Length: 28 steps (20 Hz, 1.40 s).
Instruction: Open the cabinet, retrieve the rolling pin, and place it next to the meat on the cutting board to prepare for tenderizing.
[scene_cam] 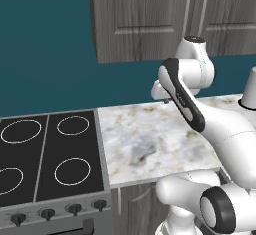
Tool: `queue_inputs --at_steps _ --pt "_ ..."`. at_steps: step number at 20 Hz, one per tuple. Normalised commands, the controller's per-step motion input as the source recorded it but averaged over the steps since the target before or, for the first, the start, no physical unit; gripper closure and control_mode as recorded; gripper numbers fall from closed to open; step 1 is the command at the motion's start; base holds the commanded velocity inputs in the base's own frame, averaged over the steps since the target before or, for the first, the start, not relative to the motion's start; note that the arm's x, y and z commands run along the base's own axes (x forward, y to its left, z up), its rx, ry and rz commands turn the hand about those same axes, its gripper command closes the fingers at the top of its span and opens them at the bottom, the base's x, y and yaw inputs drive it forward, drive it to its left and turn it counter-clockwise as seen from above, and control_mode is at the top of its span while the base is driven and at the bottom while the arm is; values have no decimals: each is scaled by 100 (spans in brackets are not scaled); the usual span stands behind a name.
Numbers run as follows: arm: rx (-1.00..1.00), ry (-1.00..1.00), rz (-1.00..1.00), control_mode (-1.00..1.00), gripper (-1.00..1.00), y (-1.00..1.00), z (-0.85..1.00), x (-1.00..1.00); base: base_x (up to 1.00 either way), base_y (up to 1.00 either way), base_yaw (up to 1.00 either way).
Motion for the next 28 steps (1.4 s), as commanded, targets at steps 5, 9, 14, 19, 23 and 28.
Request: queue_inputs --at_steps 5,9,14,19,23,28 --pt "4 0 0 -100 -100 -10 0 0 0 0 0" --pt "0 -10 0 -100 -100 -3 -1 -5 0 0 0" --pt "0 -31 -5 -100 -100 -16 17 -29 0 0 0" --pt "2 -34 -11 -100 -100 -30 45 -50 0 0 0" --pt "4 -29 -7 -100 -100 -25 64 -35 0 0 0" --pt "2 -28 -4 -100 -100 -22 76 -6 0 0 0"
